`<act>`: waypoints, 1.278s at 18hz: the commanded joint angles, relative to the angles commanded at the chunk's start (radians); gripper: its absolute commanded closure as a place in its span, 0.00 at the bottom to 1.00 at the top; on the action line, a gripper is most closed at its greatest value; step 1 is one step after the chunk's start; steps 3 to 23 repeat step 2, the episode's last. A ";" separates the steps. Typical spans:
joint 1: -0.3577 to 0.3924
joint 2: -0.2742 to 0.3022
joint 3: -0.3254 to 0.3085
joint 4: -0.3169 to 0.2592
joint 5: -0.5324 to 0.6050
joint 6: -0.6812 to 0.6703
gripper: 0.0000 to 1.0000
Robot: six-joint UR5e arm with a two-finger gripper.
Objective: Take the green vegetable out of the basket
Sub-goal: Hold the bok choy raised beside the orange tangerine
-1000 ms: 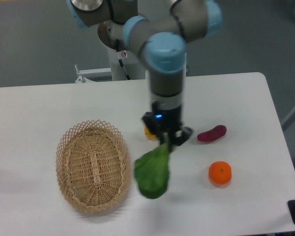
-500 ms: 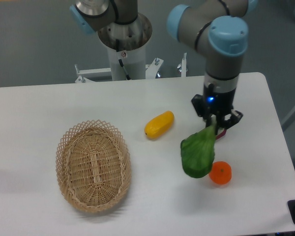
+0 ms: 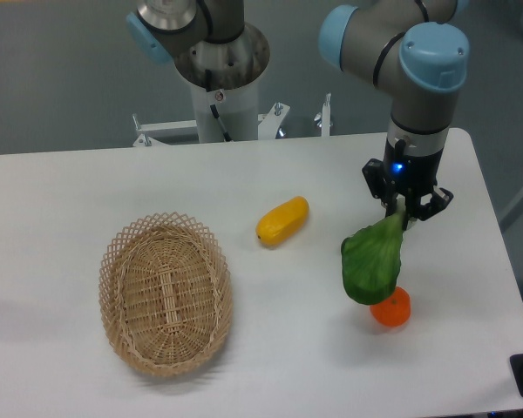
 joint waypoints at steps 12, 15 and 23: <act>0.000 0.002 -0.002 0.002 -0.002 -0.002 0.65; 0.000 0.002 -0.002 0.002 -0.002 -0.002 0.65; 0.000 0.002 -0.002 0.002 -0.002 -0.002 0.65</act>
